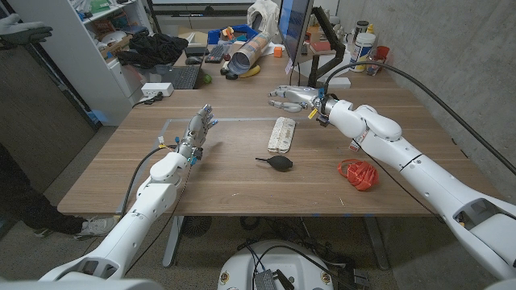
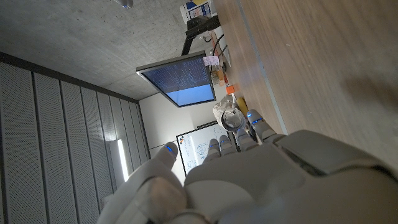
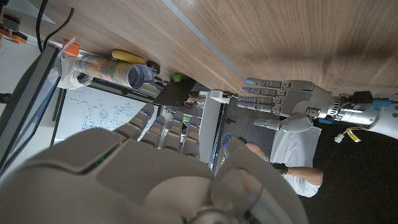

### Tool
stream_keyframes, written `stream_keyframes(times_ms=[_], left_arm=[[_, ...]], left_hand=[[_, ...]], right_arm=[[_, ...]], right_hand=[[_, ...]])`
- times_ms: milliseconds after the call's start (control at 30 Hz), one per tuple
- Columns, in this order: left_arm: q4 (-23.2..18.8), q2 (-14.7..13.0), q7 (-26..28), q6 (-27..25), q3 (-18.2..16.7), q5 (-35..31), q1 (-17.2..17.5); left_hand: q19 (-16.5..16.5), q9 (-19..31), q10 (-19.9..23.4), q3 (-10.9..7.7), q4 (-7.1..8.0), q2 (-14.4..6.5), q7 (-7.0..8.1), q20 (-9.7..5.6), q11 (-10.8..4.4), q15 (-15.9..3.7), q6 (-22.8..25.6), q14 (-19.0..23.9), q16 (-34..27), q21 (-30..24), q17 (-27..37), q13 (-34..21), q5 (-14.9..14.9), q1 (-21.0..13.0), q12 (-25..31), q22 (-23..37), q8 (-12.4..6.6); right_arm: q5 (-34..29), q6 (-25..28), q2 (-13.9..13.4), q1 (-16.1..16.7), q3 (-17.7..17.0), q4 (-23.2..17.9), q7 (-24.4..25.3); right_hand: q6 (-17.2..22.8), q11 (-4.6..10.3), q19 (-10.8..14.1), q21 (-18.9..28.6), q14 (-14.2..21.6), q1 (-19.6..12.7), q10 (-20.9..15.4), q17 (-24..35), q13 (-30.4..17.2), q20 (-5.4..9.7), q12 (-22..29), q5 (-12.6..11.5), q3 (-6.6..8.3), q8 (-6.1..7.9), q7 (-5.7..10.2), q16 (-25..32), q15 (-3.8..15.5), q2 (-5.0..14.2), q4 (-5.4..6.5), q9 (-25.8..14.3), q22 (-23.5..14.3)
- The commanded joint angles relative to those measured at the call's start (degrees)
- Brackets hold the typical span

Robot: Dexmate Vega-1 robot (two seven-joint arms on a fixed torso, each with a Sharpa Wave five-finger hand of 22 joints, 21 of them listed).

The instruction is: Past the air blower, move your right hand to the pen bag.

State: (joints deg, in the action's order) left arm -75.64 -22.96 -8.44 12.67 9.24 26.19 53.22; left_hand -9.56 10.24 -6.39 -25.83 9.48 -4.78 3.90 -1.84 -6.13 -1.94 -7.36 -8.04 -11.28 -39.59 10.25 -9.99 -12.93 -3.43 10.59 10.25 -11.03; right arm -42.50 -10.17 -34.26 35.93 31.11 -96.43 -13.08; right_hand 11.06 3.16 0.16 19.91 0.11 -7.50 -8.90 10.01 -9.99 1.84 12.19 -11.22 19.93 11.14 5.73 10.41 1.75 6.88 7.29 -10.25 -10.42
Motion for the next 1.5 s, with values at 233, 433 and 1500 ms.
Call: stream_keyframes(times_ms=[233, 433, 1500], left_arm=[[-0.07, -0.08, 0.05, 0.01, -0.06, 0.07, 0.13], [0.09, -0.13, -0.09, 0.07, -0.10, 0.12, 0.11], [1.63, -0.08, -0.95, 0.09, 0.02, 0.24, -0.73]], left_hand=[[-0.39, 0.33, 0.35, 0.12, 0.10, -3.43, -0.01, -3.48, -0.18, -1.92, 0.12, 0.36, -0.05, 0.30, 0.13, -0.34, -0.26, -0.06, 0.14, 0.25, 0.07], [-0.36, 0.33, 0.36, 0.12, 0.10, -3.43, -0.03, -3.45, -0.22, -1.92, 0.15, 0.37, -0.05, 0.34, 0.13, -0.34, -0.25, -0.06, 0.14, 0.25, 0.06], [-0.34, 0.34, 0.27, 0.11, 0.12, -3.48, -0.01, -3.43, -0.24, -1.93, 0.15, 0.31, -0.01, 0.64, 0.13, -0.34, -0.25, -0.05, 0.11, 0.28, 0.09]], right_arm=[[-1.17, 0.48, 0.27, -0.36, 0.92, 0.37, -0.95], [-1.42, 0.36, 0.35, -0.65, 1.26, 0.63, -1.23], [-2.93, 0.61, 0.82, -2.09, 3.06, 1.79, -3.16]], right_hand=[[0.49, 0.39, 0.35, -0.31, 0.46, 0.43, -0.29, 0.09, -0.29, 5.75, -0.09, 0.10, 0.24, -0.15, 0.12, 0.30, 3.39, 3.10, 0.30, -0.34, -0.16], [0.54, 0.48, 0.39, -0.37, 0.48, 0.44, -0.33, 0.09, -0.29, 5.80, -0.10, 0.09, 0.25, -0.15, 0.17, 0.30, 3.41, 3.11, 0.34, -0.34, -0.16], [0.46, 0.52, 0.54, -0.78, 0.51, 0.31, -0.34, 0.04, -0.30, 5.83, -0.24, 0.04, 0.39, -0.25, 0.21, 0.24, 3.49, 3.16, 0.39, -0.35, -0.17]])
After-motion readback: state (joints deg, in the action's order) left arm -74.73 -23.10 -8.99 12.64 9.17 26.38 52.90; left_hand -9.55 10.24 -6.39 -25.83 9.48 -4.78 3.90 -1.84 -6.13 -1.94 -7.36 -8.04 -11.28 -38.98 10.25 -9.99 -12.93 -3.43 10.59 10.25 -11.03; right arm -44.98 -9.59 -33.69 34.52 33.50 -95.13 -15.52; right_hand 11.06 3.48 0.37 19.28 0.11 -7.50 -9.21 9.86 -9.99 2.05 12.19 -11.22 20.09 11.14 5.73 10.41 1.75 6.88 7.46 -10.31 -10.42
